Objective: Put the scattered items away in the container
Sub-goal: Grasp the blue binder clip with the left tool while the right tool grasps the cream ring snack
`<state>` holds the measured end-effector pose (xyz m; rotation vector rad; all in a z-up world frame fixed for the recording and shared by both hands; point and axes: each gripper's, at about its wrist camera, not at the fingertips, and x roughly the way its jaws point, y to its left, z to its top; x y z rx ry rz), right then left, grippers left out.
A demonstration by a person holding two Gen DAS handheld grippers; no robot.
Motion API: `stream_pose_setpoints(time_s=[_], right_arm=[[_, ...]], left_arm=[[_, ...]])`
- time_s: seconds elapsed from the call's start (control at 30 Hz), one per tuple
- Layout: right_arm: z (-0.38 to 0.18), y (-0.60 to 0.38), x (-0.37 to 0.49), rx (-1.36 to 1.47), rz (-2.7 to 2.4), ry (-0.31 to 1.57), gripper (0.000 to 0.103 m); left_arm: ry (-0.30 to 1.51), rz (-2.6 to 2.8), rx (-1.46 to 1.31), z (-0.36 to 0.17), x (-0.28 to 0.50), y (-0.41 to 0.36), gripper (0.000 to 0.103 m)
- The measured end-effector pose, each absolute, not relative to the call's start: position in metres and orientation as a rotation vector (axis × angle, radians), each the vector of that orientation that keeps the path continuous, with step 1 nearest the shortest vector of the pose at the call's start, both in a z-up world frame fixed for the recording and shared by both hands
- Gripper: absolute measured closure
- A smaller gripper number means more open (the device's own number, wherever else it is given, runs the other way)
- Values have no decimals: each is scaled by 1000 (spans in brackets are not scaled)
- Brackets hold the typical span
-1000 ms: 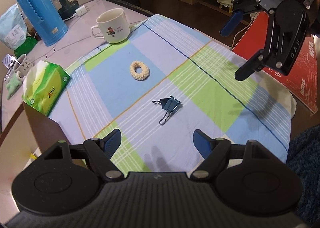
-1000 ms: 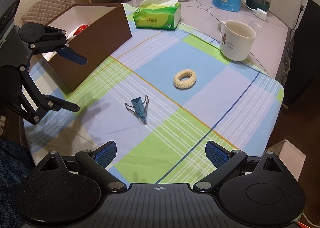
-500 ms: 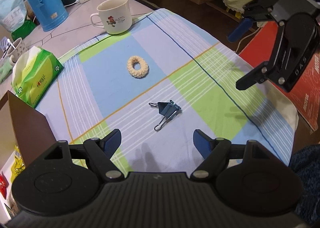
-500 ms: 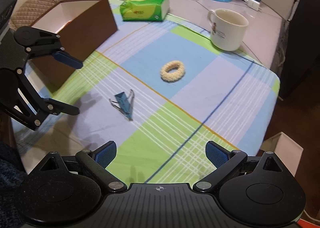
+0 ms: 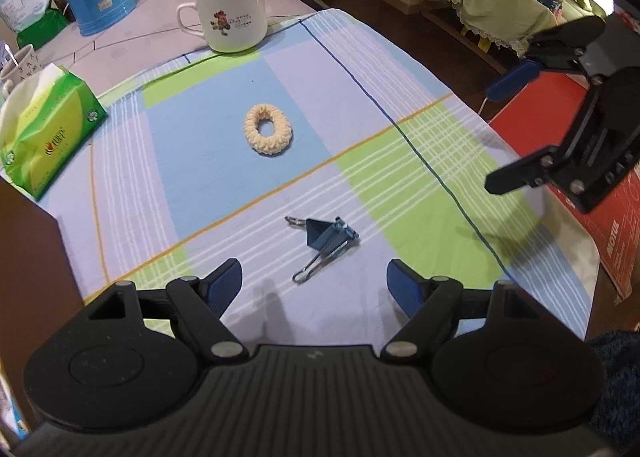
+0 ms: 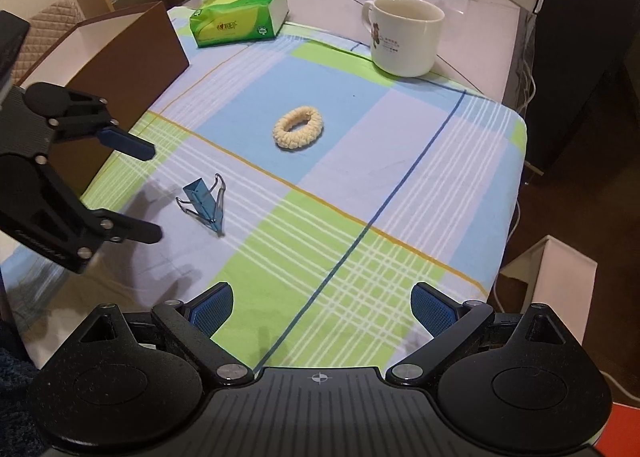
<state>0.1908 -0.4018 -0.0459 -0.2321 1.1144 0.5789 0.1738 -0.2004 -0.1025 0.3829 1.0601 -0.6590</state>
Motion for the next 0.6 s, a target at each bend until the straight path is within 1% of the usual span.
stream_pose_setpoints(time_s=[0.13,0.17,0.23,0.33,0.37,0.4,0.43,0.47,0.57,0.6], right_arm=[[-48,-405,194,-203,581,1128,5],[-48,-406,194,-200,584,1130,5],[-50,-406,196,-200,588,1133,5],[-51,-406,201,-199,591,1134,5],[-52,-406,203,-198,590,1133,5],[-52,-405,205,-196,591,1133,5],[-53,-405,207,-193,594,1131,5],[-53,-404,210,-190,598,1128,5],[-54,-399,217,-185,621,1116,5],[-55,-396,220,-185,631,1110,5]], left_arm=[[1073,-657,352,-115,184,-207,27],[1079,-659,343,-118,187,-208,28],[1093,-667,324,-123,191,-211,34],[1111,-686,298,-131,195,-213,53],[1118,-691,289,-133,196,-213,67],[1126,-696,279,-135,196,-212,78],[1134,-701,270,-137,196,-212,82],[1135,-704,263,-137,196,-210,91],[1119,-718,259,-133,194,-205,96],[1110,-721,265,-131,194,-203,96]])
